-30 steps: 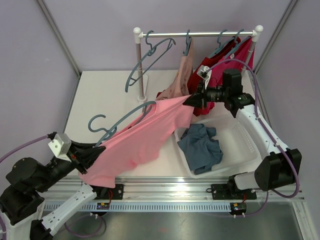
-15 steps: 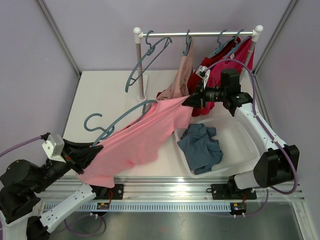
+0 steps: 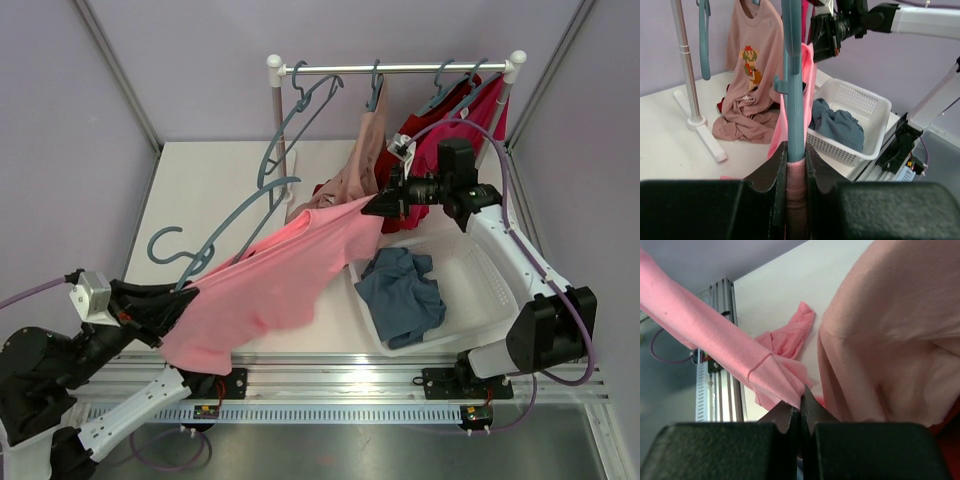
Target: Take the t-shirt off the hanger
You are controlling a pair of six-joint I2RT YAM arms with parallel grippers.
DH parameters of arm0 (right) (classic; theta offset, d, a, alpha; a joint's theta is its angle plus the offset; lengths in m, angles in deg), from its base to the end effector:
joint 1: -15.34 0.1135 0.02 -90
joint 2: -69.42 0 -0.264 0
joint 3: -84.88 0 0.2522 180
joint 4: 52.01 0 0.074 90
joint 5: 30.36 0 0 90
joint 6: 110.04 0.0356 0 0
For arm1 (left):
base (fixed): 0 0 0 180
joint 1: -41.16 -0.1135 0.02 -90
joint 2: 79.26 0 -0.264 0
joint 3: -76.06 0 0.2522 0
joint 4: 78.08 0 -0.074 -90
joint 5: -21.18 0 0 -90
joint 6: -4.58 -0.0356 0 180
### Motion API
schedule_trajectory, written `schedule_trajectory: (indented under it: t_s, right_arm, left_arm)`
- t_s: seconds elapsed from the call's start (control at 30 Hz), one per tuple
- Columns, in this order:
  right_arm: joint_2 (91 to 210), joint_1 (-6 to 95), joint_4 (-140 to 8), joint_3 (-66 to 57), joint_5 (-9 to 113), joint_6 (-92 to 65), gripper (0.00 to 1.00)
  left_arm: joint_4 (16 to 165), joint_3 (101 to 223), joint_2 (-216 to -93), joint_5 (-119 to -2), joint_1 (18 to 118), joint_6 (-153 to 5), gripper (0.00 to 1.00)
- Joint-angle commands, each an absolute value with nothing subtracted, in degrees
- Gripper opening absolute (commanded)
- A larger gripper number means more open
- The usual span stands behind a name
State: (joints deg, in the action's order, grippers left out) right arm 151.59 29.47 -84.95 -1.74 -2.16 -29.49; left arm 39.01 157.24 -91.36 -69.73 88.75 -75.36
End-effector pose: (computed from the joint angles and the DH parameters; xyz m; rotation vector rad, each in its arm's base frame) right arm 0.2981 0.1074 0.3513 -1.0218 1.6745 1.1499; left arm -0.0260 0.0293 0.4162 0.4746 1.4387 -0.8031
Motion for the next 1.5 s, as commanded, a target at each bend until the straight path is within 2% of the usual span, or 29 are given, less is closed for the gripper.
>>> schedule_trajectory:
  t_s: [0.0, 0.1, 0.23, 0.33, 0.37, 0.4, 0.53, 0.63, 0.7, 0.83, 1.2, 1.37, 1.47]
  right_arm:
    - [153.18, 31.58, -87.73, -3.23, 5.93, -39.0, 0.0]
    - [153.35, 39.85, -92.31, -3.94, 7.52, -46.04, 0.0]
    - [153.7, 42.15, -92.32, -4.38, 9.71, -48.16, 0.0]
    - [152.21, 42.76, -92.32, -2.45, 11.21, -50.44, 0.06]
    - [151.86, 42.76, -92.84, -1.92, 11.04, -51.23, 0.1]
    - [151.07, 42.85, -93.54, -0.87, 10.69, -52.2, 0.26]
    - [148.7, 42.85, -100.2, -0.51, 10.86, -59.83, 0.61]
    - [146.41, 42.85, -105.65, -2.09, 11.83, -65.28, 0.75]
    - [145.1, 42.76, -108.74, -4.63, 11.83, -68.79, 0.8]
    - [143.69, 42.76, -121.02, -10.78, 7.62, -76.61, 0.82]
    - [143.5, 42.76, -138.1, -28.71, 0.23, -90.52, 0.82]
    - [143.86, 42.76, -143.29, -37.41, -1.44, -89.83, 0.82]
    - [143.33, 42.76, -141.81, -38.13, -0.66, -84.91, 0.82]
  left_arm:
    - [53.93, 155.31, -92.08, -71.2, 89.06, -74.44, 0.0]
    - [61.49, 149.16, -96.04, -71.98, 89.06, -74.0, 0.0]
    - [70.04, 144.23, -101.14, -77.33, 89.06, -75.31, 0.0]
    - [75.14, 141.5, -103.51, -78.93, 89.14, -74.88, 0.0]
    - [75.93, 141.06, -104.91, -79.02, 89.14, -74.7, 0.0]
    - [76.9, 140.19, -105.62, -78.84, 89.06, -74.44, 0.0]
    - [78.58, 137.9, -109.23, -76.21, 88.97, -73.82, 0.0]
    - [78.49, 136.84, -111.25, -73.41, 88.71, -75.31, 0.0]
    - [77.88, 136.84, -111.87, -71.3, 88.09, -76.02, 0.0]
    - [75.68, 137.28, -110.3, -70.67, 88.0, -77.77, 0.0]
    - [74.54, 139.12, -99.66, -66.02, 88.0, -80.59, 0.0]
    - [66.82, 144.04, -104.47, -56.09, 88.0, -82.52, 0.0]
    - [66.27, 145.1, -108.35, -51.43, 88.0, -83.14, 0.0]
